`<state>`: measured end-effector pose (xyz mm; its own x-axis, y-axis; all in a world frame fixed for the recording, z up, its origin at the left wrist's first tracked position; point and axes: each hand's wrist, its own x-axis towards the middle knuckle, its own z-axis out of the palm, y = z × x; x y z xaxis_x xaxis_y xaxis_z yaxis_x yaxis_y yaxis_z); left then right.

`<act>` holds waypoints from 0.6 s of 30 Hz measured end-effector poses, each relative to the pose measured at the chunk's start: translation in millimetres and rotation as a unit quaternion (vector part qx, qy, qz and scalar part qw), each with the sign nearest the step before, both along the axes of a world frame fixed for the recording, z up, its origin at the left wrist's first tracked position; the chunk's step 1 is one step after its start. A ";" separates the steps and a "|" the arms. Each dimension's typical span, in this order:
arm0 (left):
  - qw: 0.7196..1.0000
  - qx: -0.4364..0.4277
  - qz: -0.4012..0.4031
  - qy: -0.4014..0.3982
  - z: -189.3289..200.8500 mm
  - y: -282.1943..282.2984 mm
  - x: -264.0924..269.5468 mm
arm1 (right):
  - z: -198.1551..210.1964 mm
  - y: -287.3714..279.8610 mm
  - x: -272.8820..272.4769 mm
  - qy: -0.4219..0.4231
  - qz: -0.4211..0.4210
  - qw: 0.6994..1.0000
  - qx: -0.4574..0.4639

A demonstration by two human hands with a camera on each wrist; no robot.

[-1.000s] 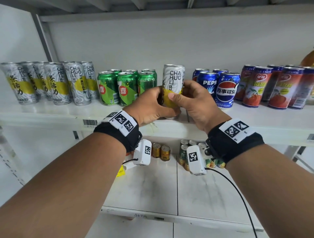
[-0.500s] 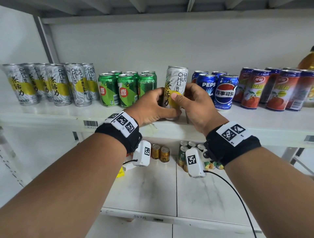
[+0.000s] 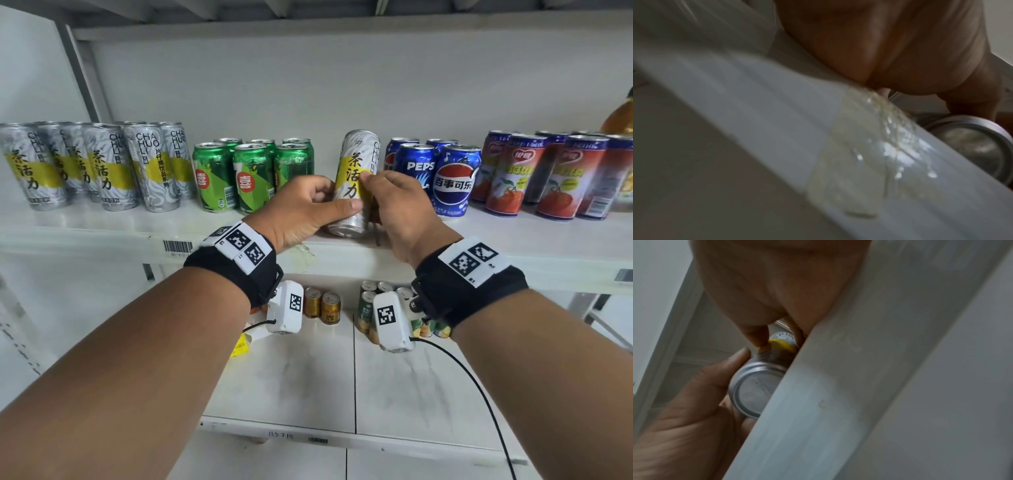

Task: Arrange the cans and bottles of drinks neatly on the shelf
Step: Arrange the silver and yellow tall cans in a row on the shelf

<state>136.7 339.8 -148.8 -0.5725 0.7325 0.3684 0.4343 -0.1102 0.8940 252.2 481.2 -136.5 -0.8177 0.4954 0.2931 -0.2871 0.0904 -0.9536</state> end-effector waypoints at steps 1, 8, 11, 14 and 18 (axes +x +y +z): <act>1.000 0.001 0.001 0.000 0.3 -0.1 0.3 | 0.8 0.0 -0.3 -0.005 0.001 1.000 -0.002; 0.998 0.012 0.027 0.052 0.1 -2.8 2.3 | -3.1 -1.6 3.2 0.056 0.018 0.998 0.031; 0.993 0.006 0.055 0.102 -0.4 -4.2 1.6 | -7.3 1.0 6.1 0.106 0.026 0.992 0.070; 0.984 0.006 0.081 0.157 -1.3 -2.9 -3.8 | -9.9 -0.3 9.7 0.102 0.041 0.985 0.135; 0.980 0.012 0.081 0.183 -3.1 2.8 -11.2 | -11.6 -3.6 11.3 0.090 0.032 0.977 0.189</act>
